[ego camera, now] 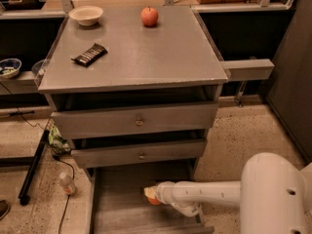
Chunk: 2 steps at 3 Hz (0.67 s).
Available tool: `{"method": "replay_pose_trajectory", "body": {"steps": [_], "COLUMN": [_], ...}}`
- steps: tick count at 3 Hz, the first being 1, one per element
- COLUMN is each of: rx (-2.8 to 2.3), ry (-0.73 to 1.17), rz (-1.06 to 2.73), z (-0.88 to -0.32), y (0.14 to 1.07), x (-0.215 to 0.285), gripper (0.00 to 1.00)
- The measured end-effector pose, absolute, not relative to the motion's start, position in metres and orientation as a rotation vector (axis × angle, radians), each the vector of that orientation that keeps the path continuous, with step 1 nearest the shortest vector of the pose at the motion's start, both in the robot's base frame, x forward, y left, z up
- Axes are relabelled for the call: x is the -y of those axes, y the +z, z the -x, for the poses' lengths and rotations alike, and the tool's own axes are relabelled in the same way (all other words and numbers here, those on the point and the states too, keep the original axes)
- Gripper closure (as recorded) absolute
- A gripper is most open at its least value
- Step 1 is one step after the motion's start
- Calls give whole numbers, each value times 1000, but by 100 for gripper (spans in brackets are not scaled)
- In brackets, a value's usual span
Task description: Place orange into bottom drawer
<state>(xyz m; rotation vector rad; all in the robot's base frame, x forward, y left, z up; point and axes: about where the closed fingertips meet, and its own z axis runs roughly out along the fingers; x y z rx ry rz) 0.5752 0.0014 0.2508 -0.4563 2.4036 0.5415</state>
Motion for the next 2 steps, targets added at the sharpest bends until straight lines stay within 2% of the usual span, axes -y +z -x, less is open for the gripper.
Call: {"method": "replay_pose_trajectory", "body": {"steps": [2], "rx": [-2454], "ry": [560], "rz": [447], "z": [-567], "y": [229], "x": [-2], "gripper": [100]}}
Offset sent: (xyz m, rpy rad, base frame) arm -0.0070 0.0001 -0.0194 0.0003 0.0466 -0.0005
